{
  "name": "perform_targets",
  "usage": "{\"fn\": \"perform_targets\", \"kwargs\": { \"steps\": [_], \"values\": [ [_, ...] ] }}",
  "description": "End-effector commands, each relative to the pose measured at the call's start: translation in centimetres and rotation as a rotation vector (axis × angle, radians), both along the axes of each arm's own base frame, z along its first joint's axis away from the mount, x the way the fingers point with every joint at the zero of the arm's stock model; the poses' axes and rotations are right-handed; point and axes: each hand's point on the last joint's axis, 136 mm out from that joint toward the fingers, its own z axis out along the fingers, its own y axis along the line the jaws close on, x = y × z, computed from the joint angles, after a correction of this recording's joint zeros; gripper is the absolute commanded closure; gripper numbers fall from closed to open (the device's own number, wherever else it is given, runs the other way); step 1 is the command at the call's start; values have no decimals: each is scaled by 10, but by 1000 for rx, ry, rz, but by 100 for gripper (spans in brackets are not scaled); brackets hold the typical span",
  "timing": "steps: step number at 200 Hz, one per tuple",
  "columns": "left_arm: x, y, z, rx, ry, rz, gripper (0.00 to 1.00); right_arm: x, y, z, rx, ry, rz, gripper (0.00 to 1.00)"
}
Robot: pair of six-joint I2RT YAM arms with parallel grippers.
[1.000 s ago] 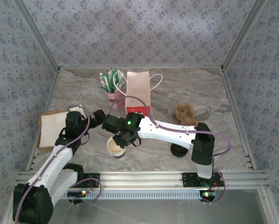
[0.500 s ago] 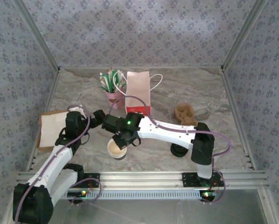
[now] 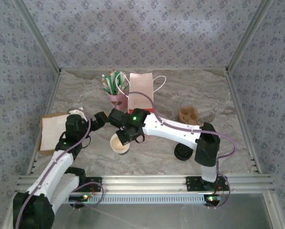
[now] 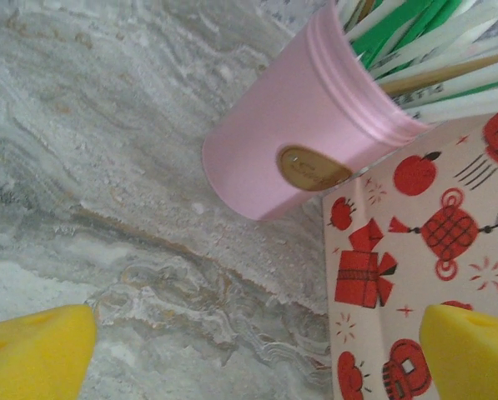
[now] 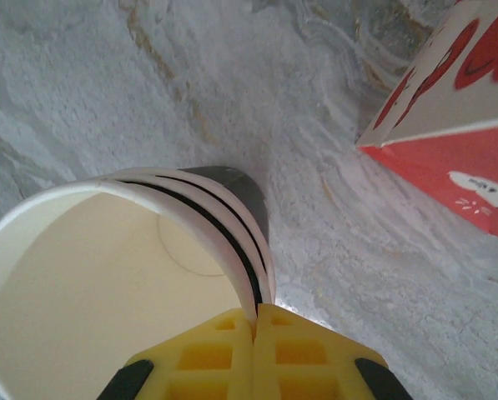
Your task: Pack the takeout coffee
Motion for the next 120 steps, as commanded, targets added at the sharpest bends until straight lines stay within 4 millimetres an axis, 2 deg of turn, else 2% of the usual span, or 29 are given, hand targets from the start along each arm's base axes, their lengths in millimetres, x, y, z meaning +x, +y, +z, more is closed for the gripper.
{"fn": "perform_targets", "kwargs": {
  "steps": [1,16,36,48,60,93,120],
  "values": [
    [-1,7,26,1,-68,34,4,13,15,6,48,-6,-14,100],
    [-7,12,33,6,-74,54,9,18,19,3,54,-1,-16,100],
    [-17,15,41,1,-38,63,24,25,22,2,58,-3,-20,100],
    [-27,12,40,-22,24,51,37,27,22,2,59,-1,-22,100],
    [-40,8,37,-52,84,34,46,28,21,1,61,3,-26,100],
    [-77,0,39,-136,142,-18,51,30,19,4,86,16,-26,100],
    [-96,-17,36,-229,190,-102,58,32,16,10,103,12,-30,100]
  ]
}}
